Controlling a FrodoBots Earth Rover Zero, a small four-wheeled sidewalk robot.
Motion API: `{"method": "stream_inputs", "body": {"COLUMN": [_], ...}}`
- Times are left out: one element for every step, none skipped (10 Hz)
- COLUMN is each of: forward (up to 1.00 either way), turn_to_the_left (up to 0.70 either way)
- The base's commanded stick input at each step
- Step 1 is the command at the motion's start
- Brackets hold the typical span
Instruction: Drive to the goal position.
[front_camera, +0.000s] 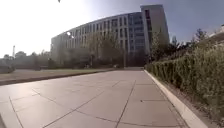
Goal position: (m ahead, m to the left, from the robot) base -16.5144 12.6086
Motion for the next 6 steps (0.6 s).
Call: {"method": "stream_inputs", "body": {"forward": [0.04,0.04,0.04,0.04,0.04,0.04], "turn_to_the_left": [0.0,0.0,0.0,0.0,0.0,0.0]}}
